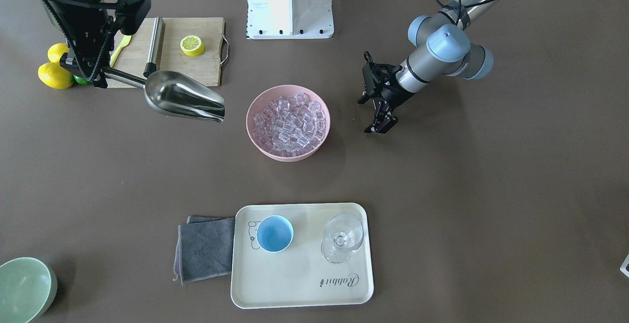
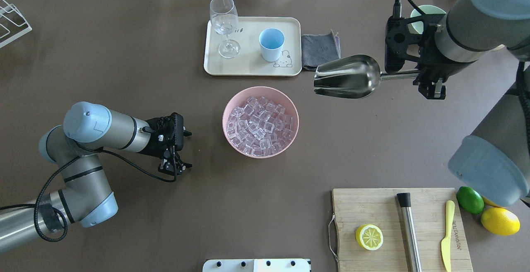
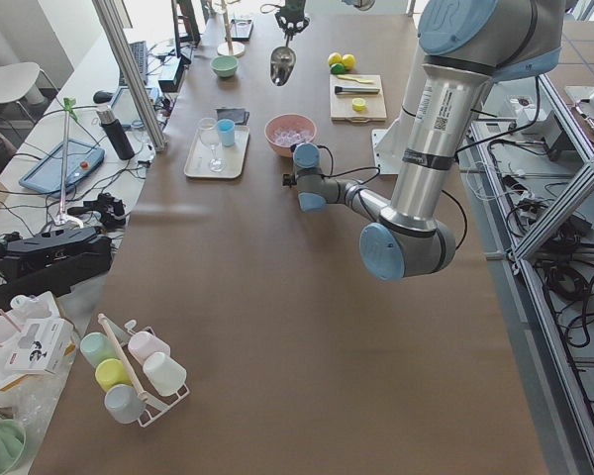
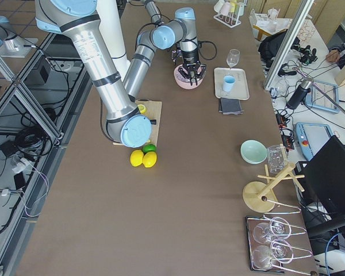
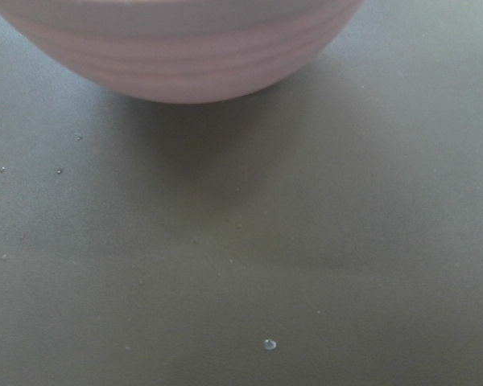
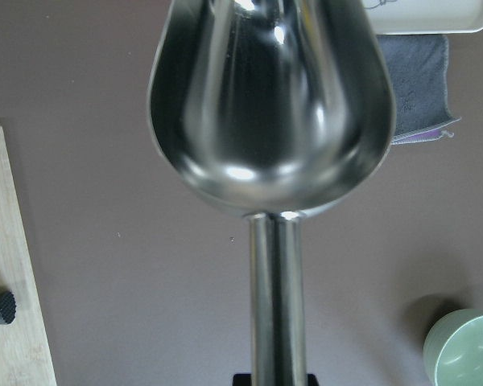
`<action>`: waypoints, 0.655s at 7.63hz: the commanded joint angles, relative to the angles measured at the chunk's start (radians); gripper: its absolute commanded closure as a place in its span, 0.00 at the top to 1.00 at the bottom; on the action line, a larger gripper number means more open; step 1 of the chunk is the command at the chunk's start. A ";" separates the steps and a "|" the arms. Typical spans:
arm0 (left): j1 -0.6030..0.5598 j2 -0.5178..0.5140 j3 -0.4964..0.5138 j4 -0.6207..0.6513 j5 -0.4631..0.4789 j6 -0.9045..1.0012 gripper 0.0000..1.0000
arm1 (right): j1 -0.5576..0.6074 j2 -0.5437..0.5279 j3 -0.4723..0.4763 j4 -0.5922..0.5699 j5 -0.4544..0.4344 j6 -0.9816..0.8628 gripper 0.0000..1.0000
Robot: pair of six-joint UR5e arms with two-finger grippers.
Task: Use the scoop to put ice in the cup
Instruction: 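Carry the scoop with the right gripper toward the pink bowl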
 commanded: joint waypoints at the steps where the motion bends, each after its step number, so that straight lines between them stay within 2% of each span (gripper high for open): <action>1: 0.000 0.000 0.000 0.002 0.000 0.000 0.99 | -0.069 0.139 -0.050 -0.224 -0.057 -0.011 0.00; 5: -0.001 -0.003 0.000 0.003 0.000 0.000 0.99 | -0.074 0.248 -0.135 -0.348 -0.088 -0.087 0.00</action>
